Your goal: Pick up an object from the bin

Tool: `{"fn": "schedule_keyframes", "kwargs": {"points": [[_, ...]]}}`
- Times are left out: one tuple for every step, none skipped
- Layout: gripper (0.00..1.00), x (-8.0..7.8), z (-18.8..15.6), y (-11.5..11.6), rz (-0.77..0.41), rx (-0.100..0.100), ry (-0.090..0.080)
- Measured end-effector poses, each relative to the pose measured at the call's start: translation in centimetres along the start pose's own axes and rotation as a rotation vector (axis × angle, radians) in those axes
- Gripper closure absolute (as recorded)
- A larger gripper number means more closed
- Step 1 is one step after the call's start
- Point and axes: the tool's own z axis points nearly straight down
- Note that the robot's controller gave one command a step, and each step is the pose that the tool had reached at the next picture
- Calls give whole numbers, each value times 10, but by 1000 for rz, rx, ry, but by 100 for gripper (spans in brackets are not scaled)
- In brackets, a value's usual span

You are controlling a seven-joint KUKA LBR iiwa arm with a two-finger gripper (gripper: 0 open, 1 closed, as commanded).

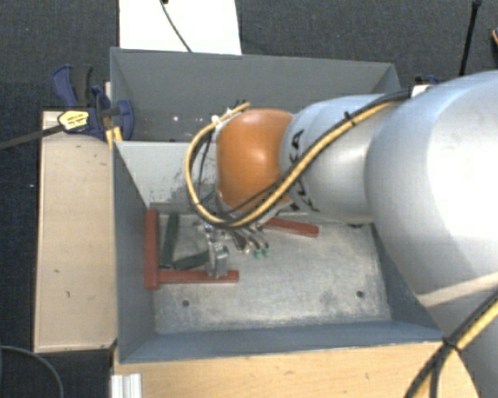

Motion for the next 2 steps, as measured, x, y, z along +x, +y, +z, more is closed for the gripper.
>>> {"fn": "schedule_keyframes", "kwargs": {"points": [[100, 23, -166, -15, -177, 3, -11], [0, 24, -161, -14, -177, 1, -3]]}}
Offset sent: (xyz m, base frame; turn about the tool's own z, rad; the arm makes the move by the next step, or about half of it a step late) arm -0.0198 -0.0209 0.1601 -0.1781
